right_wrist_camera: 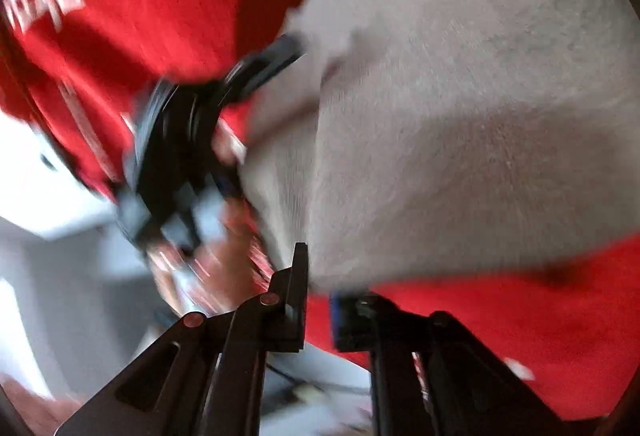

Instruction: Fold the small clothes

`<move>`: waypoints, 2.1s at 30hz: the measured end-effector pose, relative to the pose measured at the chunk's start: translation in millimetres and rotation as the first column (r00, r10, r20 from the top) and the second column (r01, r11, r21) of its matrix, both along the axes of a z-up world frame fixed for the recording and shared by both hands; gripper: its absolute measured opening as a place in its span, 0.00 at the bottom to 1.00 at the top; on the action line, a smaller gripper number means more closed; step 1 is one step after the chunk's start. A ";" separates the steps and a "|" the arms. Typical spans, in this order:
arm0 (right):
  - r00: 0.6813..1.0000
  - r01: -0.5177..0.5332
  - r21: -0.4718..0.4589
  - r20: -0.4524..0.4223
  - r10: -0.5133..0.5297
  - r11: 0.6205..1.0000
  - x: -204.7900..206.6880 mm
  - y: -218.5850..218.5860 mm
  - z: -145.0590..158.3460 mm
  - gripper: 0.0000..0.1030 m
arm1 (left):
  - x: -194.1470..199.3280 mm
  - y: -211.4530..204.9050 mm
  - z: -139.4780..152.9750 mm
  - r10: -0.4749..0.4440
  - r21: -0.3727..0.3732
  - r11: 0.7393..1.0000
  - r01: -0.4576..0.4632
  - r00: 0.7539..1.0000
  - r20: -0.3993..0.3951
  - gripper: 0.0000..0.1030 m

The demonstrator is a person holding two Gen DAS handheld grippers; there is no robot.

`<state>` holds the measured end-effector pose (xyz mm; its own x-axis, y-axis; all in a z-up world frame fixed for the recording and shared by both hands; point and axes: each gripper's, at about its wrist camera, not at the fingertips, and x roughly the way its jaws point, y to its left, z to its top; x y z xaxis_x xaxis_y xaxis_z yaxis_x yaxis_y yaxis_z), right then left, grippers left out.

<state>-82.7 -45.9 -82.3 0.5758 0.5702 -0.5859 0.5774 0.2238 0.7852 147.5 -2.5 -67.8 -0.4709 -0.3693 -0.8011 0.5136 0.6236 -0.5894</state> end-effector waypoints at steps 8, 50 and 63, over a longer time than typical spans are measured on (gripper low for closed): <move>0.991 0.046 -0.320 -0.101 -0.083 0.946 -41.6 -78.7 40.9 0.12 | -9.5 -1.9 7.5 -0.049 0.070 0.997 0.041 0.991 0.122 0.43; 0.925 0.378 0.103 -0.015 -0.379 0.920 -142.3 -185.9 -46.8 0.05 | -263.3 -244.6 129.5 -0.483 0.204 0.862 0.465 0.626 0.612 0.64; 0.855 0.512 0.117 0.024 -0.518 0.851 -180.7 -239.4 -46.3 0.05 | -188.7 -199.8 172.9 -0.199 0.024 0.967 0.253 0.695 0.691 0.70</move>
